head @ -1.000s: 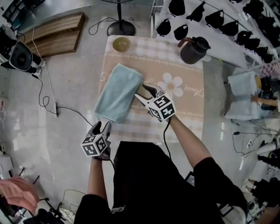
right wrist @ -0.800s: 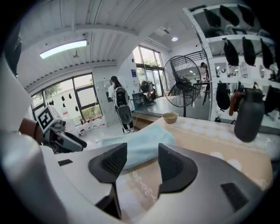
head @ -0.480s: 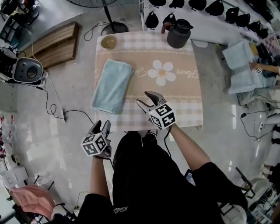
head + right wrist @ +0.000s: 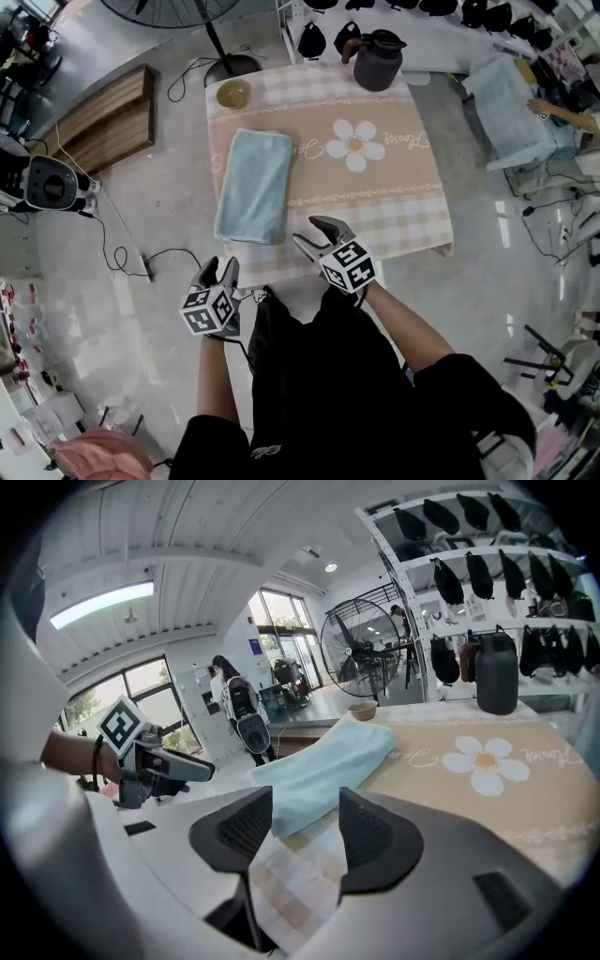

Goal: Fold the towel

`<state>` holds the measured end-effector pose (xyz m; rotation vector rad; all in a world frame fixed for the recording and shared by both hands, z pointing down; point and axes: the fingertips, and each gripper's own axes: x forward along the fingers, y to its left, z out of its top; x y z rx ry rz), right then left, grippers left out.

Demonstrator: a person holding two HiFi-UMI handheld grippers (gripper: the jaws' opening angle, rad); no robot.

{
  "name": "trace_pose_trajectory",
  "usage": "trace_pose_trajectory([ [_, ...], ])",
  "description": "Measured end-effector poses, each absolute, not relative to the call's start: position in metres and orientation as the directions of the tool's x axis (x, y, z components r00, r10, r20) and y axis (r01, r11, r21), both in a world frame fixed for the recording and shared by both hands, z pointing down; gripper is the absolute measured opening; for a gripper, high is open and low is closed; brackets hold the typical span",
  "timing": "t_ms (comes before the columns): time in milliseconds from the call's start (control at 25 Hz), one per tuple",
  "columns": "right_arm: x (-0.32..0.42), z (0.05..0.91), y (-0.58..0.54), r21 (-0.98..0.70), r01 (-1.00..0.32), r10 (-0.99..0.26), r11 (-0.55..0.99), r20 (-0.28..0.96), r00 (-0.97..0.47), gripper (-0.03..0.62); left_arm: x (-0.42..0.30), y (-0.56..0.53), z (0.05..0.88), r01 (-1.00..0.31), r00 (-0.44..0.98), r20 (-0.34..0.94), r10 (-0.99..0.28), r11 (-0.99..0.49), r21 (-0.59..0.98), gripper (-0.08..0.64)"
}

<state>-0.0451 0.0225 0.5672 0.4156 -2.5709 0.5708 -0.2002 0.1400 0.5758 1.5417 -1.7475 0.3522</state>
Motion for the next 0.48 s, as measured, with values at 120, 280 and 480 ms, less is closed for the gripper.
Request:
trace_pose_trajectory([
  [120,-0.062,0.582,0.044,-0.320,-0.458,-0.238,0.829,0.539,-0.808,0.206,-0.221,0.141,0.591,-0.942,0.112,0.698,-0.707,0.147,0.300,0.210],
  [280,-0.080,0.596,0.066,-0.315,-0.570,-0.321,0.759,0.580,-0.748,0.206,-0.241,0.140,0.612,-0.940,0.236,0.706,-0.668,0.027,0.340,0.210],
  [480,-0.091,0.612,0.089,-0.298,-0.670,-0.387,0.680,0.630,-0.673,0.206,-0.240,0.135,0.634,-0.913,0.368,0.697,-0.616,-0.097,0.396,0.209],
])
